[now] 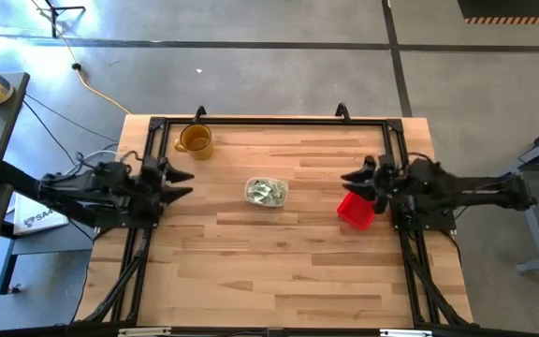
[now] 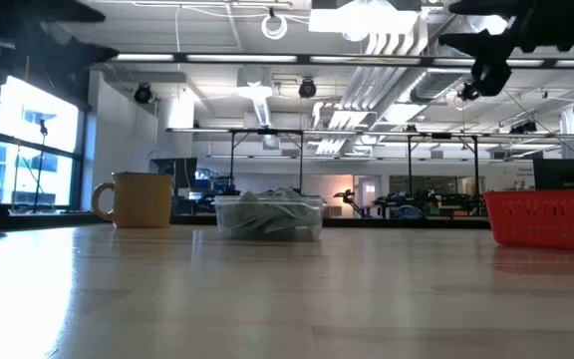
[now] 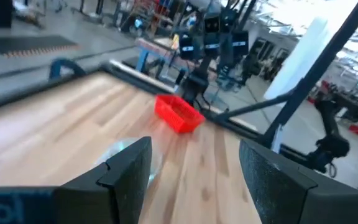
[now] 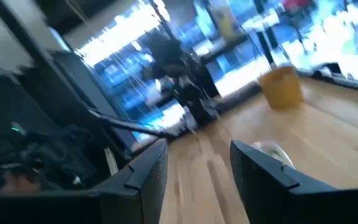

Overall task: Pick and place items into bin
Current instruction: Return to Home Position

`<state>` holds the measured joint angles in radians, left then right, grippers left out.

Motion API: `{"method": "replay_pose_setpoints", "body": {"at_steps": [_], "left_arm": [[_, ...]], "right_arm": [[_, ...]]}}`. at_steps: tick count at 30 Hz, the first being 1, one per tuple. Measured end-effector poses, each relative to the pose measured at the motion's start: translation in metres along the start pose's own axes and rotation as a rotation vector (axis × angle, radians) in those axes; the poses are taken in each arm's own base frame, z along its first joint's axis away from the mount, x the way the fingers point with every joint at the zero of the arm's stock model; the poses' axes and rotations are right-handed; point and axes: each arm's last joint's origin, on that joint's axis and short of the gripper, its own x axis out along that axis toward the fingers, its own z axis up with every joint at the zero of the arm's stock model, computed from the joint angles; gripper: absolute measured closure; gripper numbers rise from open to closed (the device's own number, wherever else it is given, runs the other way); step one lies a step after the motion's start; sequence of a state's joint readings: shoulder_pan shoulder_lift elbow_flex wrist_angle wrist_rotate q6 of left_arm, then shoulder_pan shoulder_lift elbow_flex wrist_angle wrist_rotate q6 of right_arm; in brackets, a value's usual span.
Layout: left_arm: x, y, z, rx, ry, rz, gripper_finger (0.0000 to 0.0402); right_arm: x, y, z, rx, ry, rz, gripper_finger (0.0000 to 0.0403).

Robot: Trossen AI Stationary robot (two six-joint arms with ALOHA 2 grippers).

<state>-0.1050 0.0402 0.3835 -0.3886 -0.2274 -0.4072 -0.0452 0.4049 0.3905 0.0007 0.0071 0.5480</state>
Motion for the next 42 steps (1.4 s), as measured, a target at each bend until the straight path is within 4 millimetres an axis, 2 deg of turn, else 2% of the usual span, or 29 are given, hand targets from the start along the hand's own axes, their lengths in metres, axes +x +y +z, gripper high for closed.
{"method": "replay_pose_setpoints", "body": {"at_steps": [5,9,11,18,21,24,26,31,35,40,42], "left_arm": [[0.016,0.01,-0.027,-0.006,-0.005,0.032,0.0124],[0.023,0.018,-0.049,0.051,0.065,0.068,0.0124],[0.025,0.021,-0.057,0.078,0.079,0.078,0.0124],[0.028,0.026,-0.065,0.198,0.075,0.11,0.0124],[0.027,0.03,-0.066,0.222,0.088,0.171,0.0124],[0.027,0.035,-0.069,0.213,0.126,0.206,0.0124],[0.027,0.038,-0.069,0.187,0.132,0.212,0.0124],[0.028,0.041,-0.067,0.126,0.148,0.153,0.0124],[0.028,0.043,-0.067,0.126,0.119,0.2,0.0124],[0.028,0.044,-0.067,0.163,0.12,0.235,0.0124],[0.028,0.045,-0.068,0.159,0.136,0.249,0.0124]], "right_arm": [[0.005,-0.022,-0.032,-0.069,-0.177,0.045,0.0236],[0.004,-0.043,-0.062,-0.108,-0.141,0.006,0.0232],[0.003,-0.047,-0.068,-0.135,-0.143,0.011,0.023],[0.004,-0.058,-0.075,-0.324,-0.039,-0.063,0.0233],[0.003,-0.067,-0.078,-0.313,0.041,-0.078,0.0237],[0.0,-0.068,-0.074,-0.315,0.057,0.057,0.0237],[-0.003,-0.07,-0.071,-0.314,0.053,0.079,0.0235],[-0.01,-0.074,-0.075,-0.255,0.085,0.016,0.0234],[-0.014,-0.07,-0.073,-0.277,0.047,0.028,0.0237],[-0.016,-0.075,-0.074,-0.286,0.016,-0.118,0.0233],[-0.016,-0.077,-0.075,-0.238,0.015,-0.163,0.0233]]}}
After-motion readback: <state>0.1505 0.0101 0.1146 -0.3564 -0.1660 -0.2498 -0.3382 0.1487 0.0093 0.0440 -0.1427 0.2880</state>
